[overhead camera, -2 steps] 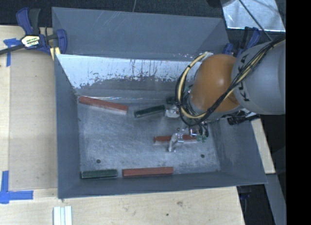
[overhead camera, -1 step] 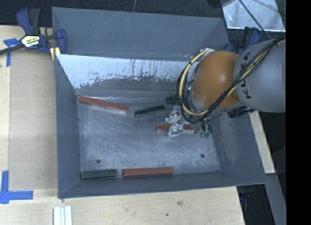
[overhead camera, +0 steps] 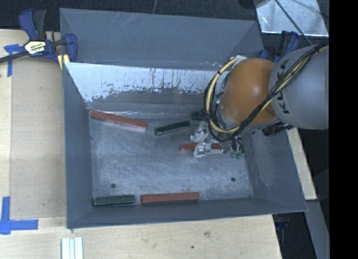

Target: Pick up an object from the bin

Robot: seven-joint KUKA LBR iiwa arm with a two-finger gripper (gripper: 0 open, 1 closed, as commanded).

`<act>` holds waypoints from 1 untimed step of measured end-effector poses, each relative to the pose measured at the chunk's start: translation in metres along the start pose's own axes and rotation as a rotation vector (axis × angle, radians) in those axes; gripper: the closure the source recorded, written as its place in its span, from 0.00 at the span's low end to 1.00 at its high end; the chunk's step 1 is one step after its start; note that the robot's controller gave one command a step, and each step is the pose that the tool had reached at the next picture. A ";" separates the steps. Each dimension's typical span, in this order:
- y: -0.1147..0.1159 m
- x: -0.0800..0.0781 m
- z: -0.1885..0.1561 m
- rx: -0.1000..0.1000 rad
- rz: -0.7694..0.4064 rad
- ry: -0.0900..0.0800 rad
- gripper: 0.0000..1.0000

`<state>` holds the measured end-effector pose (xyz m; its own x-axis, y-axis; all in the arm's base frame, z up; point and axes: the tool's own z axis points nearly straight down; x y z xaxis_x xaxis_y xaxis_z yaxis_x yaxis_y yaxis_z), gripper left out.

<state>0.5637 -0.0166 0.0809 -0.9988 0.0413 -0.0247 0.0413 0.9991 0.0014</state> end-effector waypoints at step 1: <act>0.000 0.001 -0.003 0.000 0.000 0.011 1.00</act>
Offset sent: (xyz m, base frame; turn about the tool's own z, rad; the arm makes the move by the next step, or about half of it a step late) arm 0.0001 0.0000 0.0166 0.0000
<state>0.5621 -0.0166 0.0836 -0.9991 0.0412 -0.0142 0.0412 0.9992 0.0009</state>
